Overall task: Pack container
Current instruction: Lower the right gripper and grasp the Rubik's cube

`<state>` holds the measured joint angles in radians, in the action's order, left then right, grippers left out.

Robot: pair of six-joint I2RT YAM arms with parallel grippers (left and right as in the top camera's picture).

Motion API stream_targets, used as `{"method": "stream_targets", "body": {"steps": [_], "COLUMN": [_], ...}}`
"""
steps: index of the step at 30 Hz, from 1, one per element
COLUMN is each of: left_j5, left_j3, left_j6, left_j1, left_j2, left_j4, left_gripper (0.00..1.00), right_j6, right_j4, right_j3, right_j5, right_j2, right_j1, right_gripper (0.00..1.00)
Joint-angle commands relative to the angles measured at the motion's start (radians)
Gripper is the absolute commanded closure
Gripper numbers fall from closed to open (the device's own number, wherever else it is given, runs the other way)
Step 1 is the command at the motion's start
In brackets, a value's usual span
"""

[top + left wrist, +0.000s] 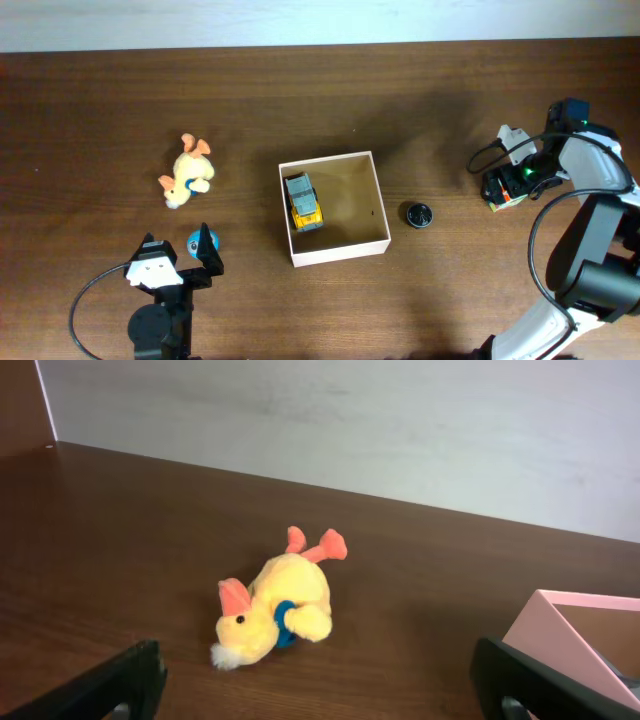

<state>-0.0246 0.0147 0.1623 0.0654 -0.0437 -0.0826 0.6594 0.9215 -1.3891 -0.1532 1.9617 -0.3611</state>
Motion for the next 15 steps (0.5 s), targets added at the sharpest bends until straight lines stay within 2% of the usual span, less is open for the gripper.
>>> {"method": "stream_targets", "body": {"steps": [1, 11, 15], "left_j5": [0.014, 0.014, 0.014], "left_j3": [-0.006, -0.006, -0.006], "left_j6": [0.005, 0.005, 0.005], "left_j1": [0.006, 0.006, 0.006], "left_j2": [0.008, 0.008, 0.008], "left_j4": [-0.001, -0.001, -0.001], "left_gripper": [0.01, 0.01, 0.01], "right_j6": [0.018, 0.017, 0.017], "right_j4": [-0.003, -0.002, -0.002], "right_j3": [0.005, 0.005, 0.005], "right_j5": [-0.021, -0.021, -0.024], "right_j2": [0.026, 0.026, 0.026], "right_j1": [0.000, 0.000, 0.000], "right_gripper": [0.01, 0.00, 0.08]}}
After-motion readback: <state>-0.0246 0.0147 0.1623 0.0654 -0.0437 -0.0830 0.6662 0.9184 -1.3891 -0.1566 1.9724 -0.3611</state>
